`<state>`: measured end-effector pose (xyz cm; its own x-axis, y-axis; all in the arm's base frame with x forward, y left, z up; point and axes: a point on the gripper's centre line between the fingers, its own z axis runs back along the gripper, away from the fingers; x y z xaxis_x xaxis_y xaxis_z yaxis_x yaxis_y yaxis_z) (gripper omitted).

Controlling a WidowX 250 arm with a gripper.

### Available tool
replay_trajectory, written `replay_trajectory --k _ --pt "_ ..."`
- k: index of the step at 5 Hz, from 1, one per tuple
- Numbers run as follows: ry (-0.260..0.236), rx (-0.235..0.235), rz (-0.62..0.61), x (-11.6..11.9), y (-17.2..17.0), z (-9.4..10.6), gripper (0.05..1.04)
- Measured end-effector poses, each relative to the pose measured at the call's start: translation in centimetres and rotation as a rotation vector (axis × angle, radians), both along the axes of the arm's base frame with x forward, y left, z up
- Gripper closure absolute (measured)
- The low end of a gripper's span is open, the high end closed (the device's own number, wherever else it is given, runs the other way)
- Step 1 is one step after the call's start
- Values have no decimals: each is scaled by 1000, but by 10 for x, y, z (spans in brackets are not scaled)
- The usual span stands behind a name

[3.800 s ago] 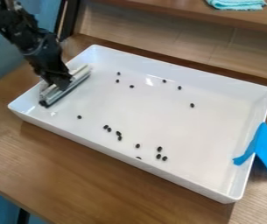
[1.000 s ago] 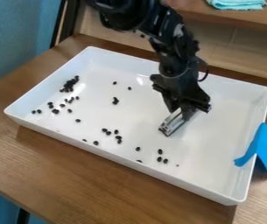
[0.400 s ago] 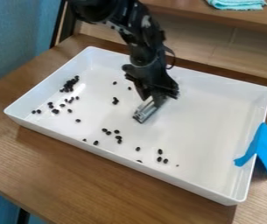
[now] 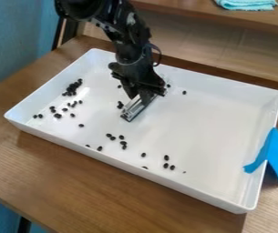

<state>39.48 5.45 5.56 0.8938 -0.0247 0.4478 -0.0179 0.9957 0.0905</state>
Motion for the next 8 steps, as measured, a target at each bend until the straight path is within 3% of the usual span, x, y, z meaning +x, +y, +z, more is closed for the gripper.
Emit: replay_trajectory --k 1,4,8 --pt "6 43 -8 0 10 -4 764" --pt "17 44 88 -16 66 -7 764" --pt "44 50 123 -43 121 -6 764"
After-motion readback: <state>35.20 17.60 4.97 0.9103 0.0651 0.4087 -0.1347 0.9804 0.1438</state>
